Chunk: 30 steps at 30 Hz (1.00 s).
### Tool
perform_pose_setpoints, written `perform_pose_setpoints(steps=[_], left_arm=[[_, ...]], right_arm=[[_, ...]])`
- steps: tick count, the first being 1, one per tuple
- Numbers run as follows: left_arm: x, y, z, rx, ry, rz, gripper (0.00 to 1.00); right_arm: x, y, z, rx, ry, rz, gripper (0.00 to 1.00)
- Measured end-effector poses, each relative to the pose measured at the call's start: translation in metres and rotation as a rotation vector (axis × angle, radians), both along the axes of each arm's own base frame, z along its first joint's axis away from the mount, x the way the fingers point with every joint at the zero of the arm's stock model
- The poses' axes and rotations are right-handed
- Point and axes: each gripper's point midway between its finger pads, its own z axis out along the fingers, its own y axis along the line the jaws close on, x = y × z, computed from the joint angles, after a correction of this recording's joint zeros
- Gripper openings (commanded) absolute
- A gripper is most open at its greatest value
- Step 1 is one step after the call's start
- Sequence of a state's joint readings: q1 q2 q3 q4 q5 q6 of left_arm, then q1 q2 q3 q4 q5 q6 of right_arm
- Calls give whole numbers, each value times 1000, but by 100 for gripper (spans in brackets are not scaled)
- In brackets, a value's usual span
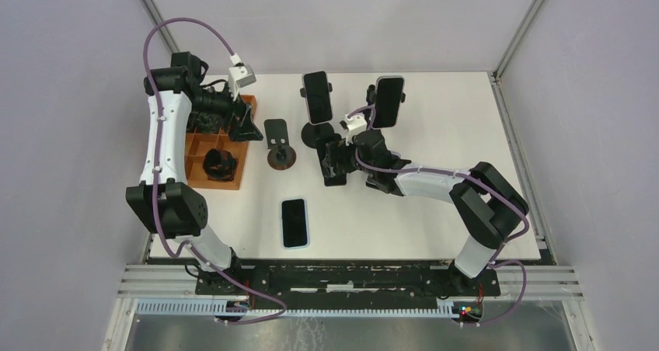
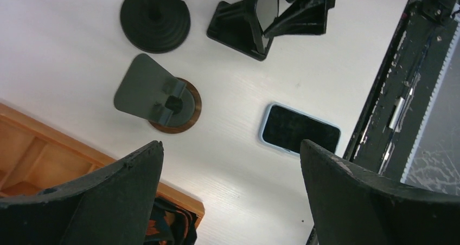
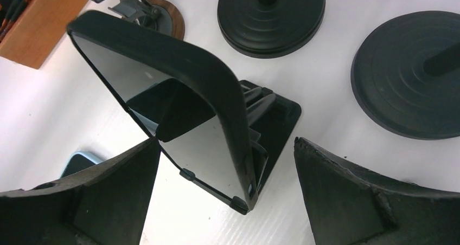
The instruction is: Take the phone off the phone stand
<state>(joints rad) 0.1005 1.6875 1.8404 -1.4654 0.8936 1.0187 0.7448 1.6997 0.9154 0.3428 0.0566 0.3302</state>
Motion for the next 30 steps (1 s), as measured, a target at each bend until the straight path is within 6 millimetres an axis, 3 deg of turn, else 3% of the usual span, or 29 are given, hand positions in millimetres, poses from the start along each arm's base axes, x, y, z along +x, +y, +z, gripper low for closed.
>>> perform_pose_setpoints(steps=[7,17,21,26,30], left_arm=[[-9,-1,39,-2,-97,44,100],[-24,-3,71,-27,-249,148,100],[-24,-1,70,-26,-272,190,100],[-29,-5,54,-44,-225,178,97],[-42,-11,28,-67,-150,125,96]], right_arm=[[3,3,-4,26,12,62,98],[2,9,1,117,9,183,74],[-1,11,2,135,5,210,60],[-2,15,6,159,-1,232,36],[-3,19,11,187,-1,241,32]])
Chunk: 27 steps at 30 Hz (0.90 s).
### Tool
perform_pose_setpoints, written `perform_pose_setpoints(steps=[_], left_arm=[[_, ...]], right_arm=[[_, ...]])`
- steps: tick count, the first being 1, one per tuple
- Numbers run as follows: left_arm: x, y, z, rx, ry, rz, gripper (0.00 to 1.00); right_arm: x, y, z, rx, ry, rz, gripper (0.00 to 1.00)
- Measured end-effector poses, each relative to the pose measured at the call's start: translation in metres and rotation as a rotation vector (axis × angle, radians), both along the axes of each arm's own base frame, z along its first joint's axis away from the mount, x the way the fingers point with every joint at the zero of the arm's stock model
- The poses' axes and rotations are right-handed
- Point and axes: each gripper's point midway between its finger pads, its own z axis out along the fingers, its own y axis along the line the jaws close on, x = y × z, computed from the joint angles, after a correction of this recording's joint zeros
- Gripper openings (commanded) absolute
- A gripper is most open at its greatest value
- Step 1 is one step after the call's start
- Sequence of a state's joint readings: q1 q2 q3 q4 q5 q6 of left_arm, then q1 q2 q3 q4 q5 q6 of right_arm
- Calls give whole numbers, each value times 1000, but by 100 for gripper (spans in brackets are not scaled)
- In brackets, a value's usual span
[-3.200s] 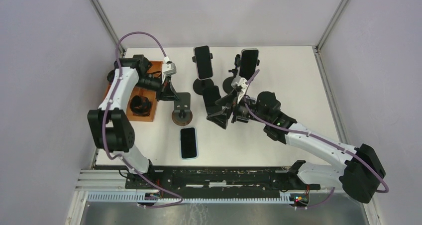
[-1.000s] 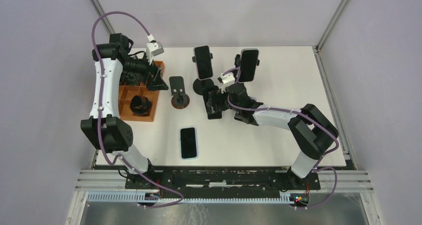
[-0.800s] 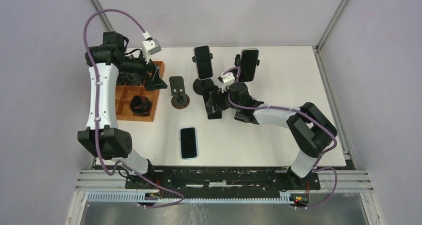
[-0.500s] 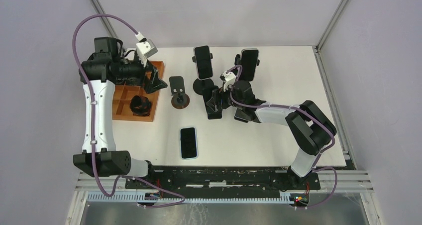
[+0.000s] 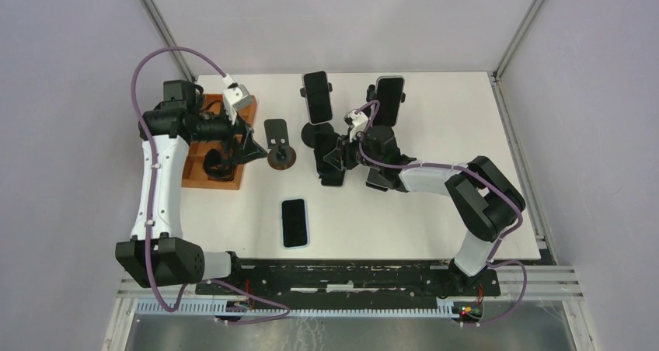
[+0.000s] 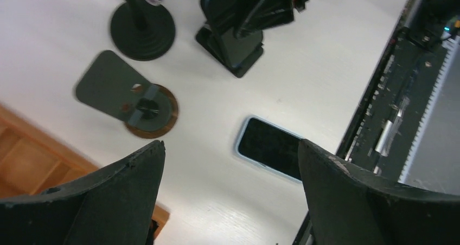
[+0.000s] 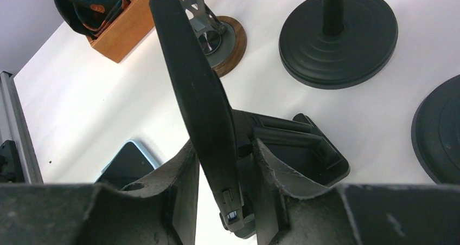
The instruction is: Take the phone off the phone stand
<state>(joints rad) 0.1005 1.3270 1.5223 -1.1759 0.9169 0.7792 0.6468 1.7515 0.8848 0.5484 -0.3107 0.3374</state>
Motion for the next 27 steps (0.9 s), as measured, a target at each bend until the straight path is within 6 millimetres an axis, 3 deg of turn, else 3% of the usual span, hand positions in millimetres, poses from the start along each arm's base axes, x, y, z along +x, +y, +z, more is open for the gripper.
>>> perform_pose_setpoints(steps=[11,14,18,27], left_arm=[[-50,-22,-91,-12,188,-186,93],[-58,-35,-108,16,193,-246,91],[-61,-47,-120,37,181,-299,88],[-56,-51,-123,41,167,-314,85]], right_arm=[[-10,-1,-3,64,13,16,2],[-19,1,-5,77,25,36,0],[-35,2,-6,83,36,55,0],[-86,12,2,154,140,185,0]])
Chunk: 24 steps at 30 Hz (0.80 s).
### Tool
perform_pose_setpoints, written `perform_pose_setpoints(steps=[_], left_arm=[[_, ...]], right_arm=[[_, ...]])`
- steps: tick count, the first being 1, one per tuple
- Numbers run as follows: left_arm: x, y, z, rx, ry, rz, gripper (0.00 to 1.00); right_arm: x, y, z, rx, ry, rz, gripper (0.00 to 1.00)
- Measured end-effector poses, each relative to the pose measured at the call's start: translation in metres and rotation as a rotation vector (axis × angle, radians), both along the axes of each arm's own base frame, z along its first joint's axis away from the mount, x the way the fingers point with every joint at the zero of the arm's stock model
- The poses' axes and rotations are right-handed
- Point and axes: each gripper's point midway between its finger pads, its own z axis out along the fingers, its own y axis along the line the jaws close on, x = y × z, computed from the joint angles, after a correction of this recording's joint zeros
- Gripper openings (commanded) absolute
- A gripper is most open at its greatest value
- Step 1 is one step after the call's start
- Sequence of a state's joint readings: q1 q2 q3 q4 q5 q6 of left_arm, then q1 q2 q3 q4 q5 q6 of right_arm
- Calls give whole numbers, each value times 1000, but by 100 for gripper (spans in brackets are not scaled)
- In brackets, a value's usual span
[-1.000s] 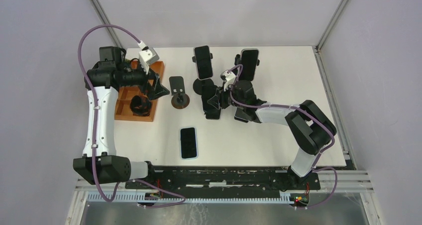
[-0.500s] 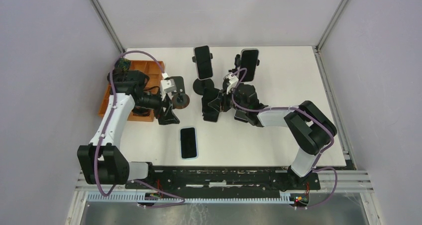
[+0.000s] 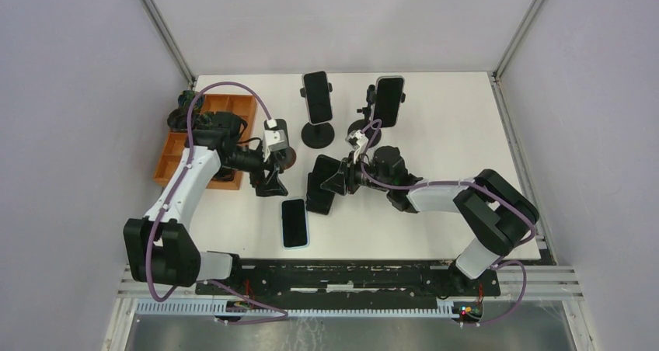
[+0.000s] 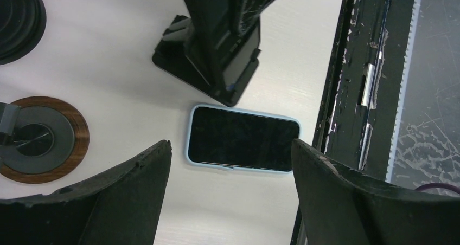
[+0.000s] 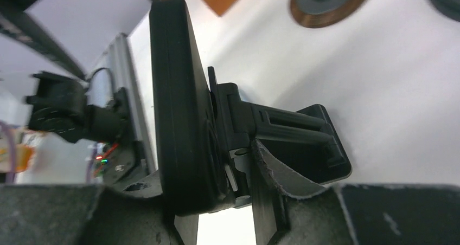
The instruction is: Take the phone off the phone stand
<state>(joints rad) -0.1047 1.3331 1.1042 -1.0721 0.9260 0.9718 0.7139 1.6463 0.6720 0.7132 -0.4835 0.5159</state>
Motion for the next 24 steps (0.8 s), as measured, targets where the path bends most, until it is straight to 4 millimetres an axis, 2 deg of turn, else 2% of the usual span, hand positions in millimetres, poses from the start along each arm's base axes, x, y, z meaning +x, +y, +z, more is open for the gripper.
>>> perform_pose_setpoints(steps=[5,9,19,24], left_arm=[[-1,0,-1,4,-22,-29,83],[-5,-2,1,-12,-40,-64,81],[-15,-11,7,-71,-83,-151,81],[-19,-16,18,-113,-152,-190,82]], right_arm=[[-29,6,24,112,46,103,0],[-44,6,45,179,56,160,0],[-65,7,101,338,32,247,0],[-78,7,126,426,41,305,0]])
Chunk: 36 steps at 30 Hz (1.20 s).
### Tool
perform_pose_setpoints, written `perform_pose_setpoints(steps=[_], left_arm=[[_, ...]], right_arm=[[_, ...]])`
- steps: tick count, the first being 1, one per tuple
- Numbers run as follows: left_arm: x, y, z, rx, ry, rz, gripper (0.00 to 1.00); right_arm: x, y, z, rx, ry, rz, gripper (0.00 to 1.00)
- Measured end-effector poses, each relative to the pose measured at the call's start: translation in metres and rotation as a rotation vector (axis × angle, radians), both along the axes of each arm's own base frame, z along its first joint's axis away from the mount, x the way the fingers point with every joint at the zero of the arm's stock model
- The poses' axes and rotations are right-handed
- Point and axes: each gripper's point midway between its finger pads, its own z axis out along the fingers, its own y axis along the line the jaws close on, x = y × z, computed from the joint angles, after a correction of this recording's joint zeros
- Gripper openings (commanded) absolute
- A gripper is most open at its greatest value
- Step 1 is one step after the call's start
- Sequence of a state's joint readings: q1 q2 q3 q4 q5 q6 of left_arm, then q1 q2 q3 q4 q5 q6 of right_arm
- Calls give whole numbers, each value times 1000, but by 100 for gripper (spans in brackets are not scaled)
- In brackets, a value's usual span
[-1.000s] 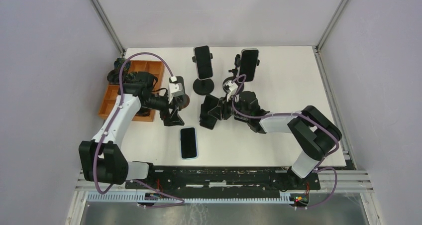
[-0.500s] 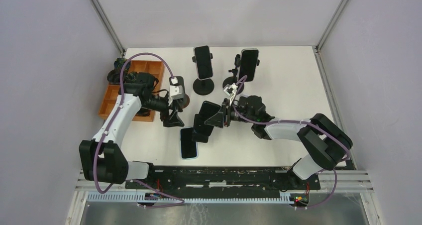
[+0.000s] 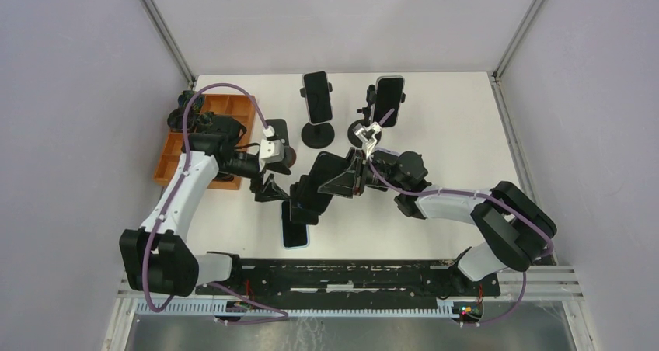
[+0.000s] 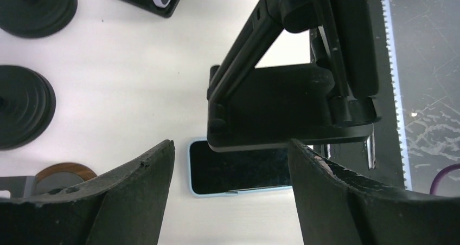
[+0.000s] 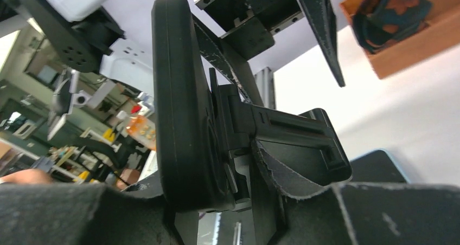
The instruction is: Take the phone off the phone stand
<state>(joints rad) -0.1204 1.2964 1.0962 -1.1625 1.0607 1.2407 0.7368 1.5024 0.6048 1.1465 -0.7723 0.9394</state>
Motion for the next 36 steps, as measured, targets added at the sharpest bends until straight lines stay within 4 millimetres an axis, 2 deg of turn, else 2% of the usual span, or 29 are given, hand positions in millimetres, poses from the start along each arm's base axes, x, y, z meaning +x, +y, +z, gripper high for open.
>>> perform_pose_setpoints(steps=[4,12,24,27,33,36], left_arm=[[-11,-5,14,-57,-25,-34,81],[-30,-12,29,-119,-3,-91,77],[-36,-15,35,-147,-11,-115,61],[-36,-16,36,-155,-19,-120,54],[-37,-15,38,-157,-60,-137,15],[-36,-14,40,-151,-119,-153,7]], right_arm=[[-13,4,10,45,8,63,0],[-24,11,16,63,21,133,0],[-32,33,35,89,-13,191,0],[-34,37,38,93,-13,198,0],[-28,41,39,105,16,166,0],[-25,42,40,107,47,153,1]])
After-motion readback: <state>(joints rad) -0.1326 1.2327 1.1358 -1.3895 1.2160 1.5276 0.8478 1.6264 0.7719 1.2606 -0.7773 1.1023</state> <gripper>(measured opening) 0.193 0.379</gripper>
